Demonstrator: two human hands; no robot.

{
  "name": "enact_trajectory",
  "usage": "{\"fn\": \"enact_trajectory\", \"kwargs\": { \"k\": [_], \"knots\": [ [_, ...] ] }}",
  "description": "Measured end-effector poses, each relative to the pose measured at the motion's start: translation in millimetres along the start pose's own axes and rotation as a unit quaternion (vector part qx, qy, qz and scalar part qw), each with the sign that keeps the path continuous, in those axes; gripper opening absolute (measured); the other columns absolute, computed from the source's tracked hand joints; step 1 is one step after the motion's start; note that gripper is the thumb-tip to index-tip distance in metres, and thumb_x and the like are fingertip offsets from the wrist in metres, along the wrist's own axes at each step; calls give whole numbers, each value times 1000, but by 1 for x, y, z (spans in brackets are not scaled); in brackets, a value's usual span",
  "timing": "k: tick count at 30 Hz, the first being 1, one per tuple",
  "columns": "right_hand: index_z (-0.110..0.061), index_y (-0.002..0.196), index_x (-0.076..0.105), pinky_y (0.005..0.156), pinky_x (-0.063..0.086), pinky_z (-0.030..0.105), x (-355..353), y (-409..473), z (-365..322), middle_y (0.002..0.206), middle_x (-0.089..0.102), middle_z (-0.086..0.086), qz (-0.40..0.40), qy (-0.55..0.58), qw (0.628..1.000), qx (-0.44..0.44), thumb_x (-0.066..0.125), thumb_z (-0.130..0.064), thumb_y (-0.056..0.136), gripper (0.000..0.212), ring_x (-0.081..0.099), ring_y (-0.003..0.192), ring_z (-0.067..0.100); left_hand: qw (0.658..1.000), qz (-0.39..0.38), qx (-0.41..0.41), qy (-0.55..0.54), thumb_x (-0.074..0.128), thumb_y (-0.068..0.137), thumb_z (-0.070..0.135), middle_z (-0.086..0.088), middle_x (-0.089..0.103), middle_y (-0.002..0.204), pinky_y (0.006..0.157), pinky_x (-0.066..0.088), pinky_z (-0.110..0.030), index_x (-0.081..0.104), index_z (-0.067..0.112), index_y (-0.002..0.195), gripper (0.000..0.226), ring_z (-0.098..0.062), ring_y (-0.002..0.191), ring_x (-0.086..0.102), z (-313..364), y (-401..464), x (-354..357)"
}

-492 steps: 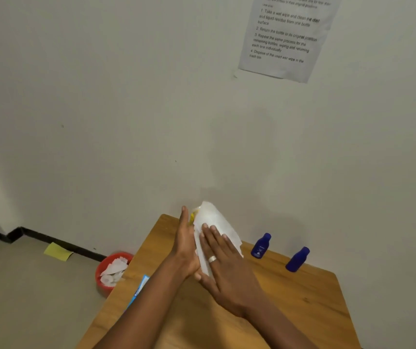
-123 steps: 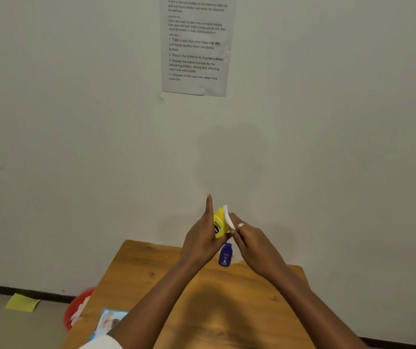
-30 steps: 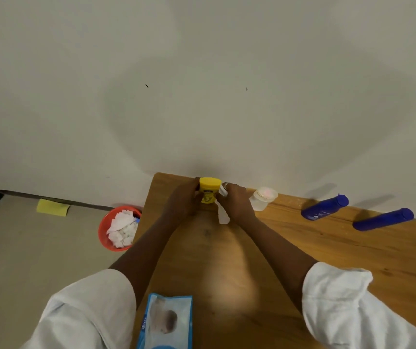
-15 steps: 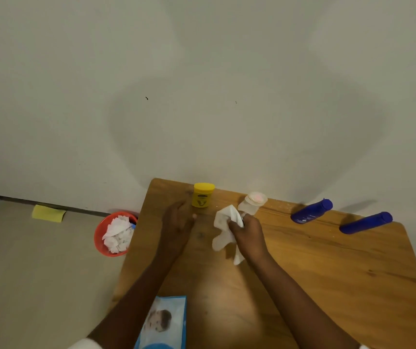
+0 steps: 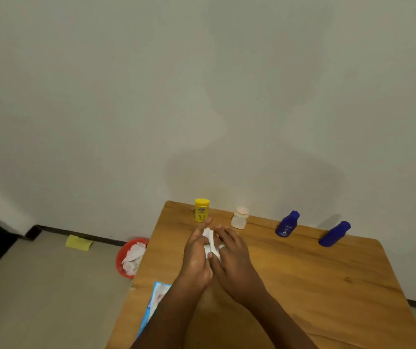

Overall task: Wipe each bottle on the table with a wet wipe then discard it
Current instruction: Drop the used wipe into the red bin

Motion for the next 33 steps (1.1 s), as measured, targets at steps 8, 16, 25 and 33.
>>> {"fn": "enact_trajectory", "kwargs": {
  "k": [8,16,25,33],
  "knots": [
    [-35,142,44,99,45,19,-11,-100,-54,146,42,-7,59,61,993,-78,49,-23,99,45,44,126,3,1000,-5,19,-17,31,91,-1,-20,66,113,99,45,-38,62,-3,107,35,-30,112,60,3,-103,-18],
    [-10,95,75,69,52,11,30,-114,-45,91,76,2,102,413,891,157,53,11,82,33,72,87,13,878,-14,175,444,55,96,38,10,59,131,94,54,-29,46,36,138,43,-7,118,59,-4,-180,-73],
    [-23,127,57,104,38,12,136,-91,-149,134,56,-5,6,333,939,83,47,-15,96,34,50,126,8,822,63,243,510,60,92,11,10,71,114,93,55,-31,69,31,114,31,-4,107,65,112,-163,-191],
    [-18,129,57,93,26,-1,296,-7,-214,127,60,1,-13,79,995,55,56,-12,94,36,38,108,-10,915,17,17,403,49,93,-4,-23,68,97,63,55,-22,69,-5,107,24,-25,82,67,176,-61,-331]
  ]
}}
Point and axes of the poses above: each hand's wrist, its own y-axis towards the middle knuckle, its own x-axis out of the palm, z = x × y, the point moved 9 cm from there along y, towards the middle knuckle
